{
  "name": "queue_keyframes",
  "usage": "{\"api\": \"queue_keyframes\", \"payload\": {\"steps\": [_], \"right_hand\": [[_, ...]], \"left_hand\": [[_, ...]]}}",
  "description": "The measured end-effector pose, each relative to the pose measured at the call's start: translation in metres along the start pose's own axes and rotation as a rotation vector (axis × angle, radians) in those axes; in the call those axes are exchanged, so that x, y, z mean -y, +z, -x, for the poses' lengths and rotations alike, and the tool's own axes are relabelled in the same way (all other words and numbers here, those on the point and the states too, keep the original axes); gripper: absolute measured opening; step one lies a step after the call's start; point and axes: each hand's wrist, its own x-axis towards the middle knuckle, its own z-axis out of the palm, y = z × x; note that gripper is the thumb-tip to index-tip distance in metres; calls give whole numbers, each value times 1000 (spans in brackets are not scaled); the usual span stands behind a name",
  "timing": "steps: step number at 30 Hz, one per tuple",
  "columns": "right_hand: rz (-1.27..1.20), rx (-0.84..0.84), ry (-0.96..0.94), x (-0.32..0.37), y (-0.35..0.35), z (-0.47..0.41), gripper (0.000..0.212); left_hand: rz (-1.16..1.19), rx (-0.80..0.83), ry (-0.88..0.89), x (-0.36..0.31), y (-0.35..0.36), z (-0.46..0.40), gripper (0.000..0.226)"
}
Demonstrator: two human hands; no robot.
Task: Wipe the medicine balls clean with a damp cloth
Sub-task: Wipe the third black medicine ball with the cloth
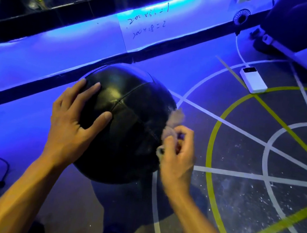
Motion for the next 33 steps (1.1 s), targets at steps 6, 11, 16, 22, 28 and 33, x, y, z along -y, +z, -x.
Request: {"api": "queue_keyframes", "payload": {"steps": [6, 11, 16, 22, 28, 33], "right_hand": [[-45, 178, -99, 26, 2, 15, 8], [102, 145, -162, -15, 0, 29, 13], [63, 58, 210, -43, -19, 15, 10], [218, 333, -466, 24, 4, 61, 36], [342, 544, -476, 3, 15, 11, 50], [285, 425, -215, 24, 35, -12, 48]], "left_hand": [[17, -44, -48, 4, -6, 30, 71], [40, -45, -109, 7, -18, 62, 72], [72, -155, -108, 15, -32, 76, 62], [30, -28, 10, 0, -48, 20, 58], [-30, 14, -37, 1, -43, 23, 69], [-46, -26, -56, -2, -39, 38, 68]]}}
